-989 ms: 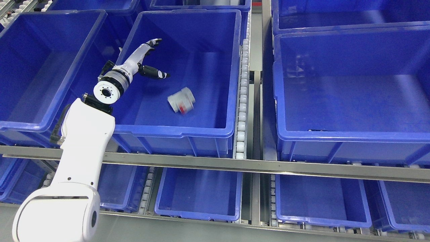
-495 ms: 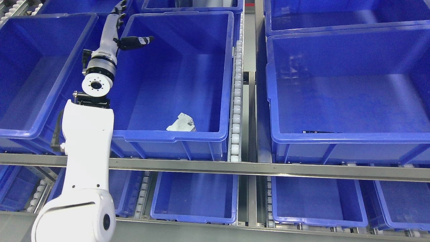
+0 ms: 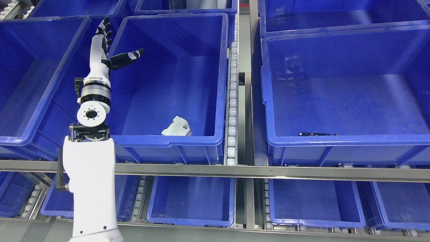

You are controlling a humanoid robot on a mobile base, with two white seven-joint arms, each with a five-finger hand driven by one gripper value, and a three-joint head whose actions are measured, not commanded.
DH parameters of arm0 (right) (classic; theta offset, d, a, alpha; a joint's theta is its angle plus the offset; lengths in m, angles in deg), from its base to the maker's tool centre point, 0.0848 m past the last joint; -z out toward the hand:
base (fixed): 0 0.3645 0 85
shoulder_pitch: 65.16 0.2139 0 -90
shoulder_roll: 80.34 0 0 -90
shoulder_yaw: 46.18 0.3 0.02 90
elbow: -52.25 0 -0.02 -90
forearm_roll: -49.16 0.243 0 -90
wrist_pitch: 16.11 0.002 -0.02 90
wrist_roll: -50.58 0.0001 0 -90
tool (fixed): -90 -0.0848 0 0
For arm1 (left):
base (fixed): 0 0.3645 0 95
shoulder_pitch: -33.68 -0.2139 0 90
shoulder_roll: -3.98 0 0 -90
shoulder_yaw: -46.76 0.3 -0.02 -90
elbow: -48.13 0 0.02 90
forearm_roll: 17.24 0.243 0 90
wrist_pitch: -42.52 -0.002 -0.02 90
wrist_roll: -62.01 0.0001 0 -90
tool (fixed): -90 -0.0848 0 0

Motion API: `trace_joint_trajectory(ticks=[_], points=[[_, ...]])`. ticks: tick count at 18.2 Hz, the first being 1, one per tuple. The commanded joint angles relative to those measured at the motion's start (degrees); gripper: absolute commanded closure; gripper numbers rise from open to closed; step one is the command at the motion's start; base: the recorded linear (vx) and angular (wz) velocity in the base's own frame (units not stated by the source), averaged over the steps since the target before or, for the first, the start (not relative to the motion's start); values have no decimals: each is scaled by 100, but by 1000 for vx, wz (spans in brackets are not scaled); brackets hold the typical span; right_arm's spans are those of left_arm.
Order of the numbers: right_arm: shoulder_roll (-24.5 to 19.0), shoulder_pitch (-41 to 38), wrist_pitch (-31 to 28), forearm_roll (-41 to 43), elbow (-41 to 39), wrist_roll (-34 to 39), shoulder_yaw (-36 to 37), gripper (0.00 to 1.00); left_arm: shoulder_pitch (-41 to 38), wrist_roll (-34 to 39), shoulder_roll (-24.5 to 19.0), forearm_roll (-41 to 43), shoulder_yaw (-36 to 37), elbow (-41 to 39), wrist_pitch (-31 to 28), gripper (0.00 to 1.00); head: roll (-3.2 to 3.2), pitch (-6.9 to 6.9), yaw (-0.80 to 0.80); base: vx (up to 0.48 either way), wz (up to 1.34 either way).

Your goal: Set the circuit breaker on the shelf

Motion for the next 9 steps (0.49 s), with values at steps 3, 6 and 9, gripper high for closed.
trace_joint_trajectory(ticks=[3,6,9], points=[[100,-88,331,-5,1,-4,0,0,-800,12,81,-137,122,-2188,-9,0,0,0,0,18,-30],[100,-88,331,-5,1,-4,0,0,-800,12,81,-137,105,-2205,-9,0,0,0,0,27,-47],[100,-88,331,4,1,-4,0,0,-800,12,81,-137,78,-2205,-9,0,0,0,0,27,-73]])
